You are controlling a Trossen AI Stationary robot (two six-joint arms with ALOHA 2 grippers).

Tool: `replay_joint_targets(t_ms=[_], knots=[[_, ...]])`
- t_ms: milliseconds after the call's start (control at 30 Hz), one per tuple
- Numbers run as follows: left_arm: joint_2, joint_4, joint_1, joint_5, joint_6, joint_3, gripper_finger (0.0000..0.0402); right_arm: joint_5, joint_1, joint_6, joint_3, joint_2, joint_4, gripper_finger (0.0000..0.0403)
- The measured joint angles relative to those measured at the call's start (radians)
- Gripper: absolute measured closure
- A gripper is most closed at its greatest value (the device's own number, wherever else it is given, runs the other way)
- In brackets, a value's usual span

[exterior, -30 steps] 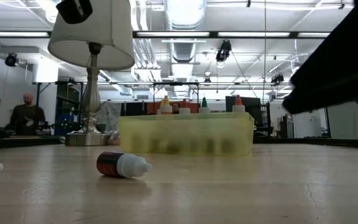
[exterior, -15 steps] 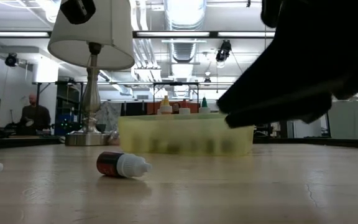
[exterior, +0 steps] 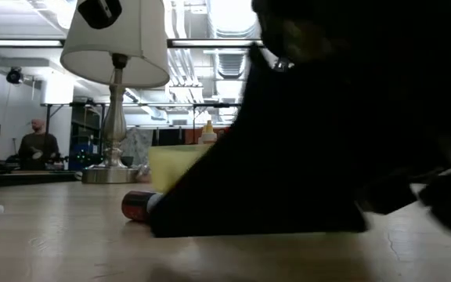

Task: Pick & Place food coloring
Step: Put the small orange food coloring bottle into the yellow bin

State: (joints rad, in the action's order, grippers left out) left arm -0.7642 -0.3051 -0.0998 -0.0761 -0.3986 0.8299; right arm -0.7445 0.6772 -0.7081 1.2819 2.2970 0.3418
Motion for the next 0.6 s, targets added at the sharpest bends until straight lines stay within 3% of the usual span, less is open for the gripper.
replay_joint_targets(t_ms=[233,600], knots=[[0.000,-0.001,0.000,0.000,0.000,0.000,0.0401,-0.045,-0.009,-0.072,0.119,0.086,-0.034,0.0191],[0.000,-0.002,0.000,0.000,0.025,0.000,0.0401,-0.099,-0.021,-0.149,0.157,0.091,-0.140,0.0204]])
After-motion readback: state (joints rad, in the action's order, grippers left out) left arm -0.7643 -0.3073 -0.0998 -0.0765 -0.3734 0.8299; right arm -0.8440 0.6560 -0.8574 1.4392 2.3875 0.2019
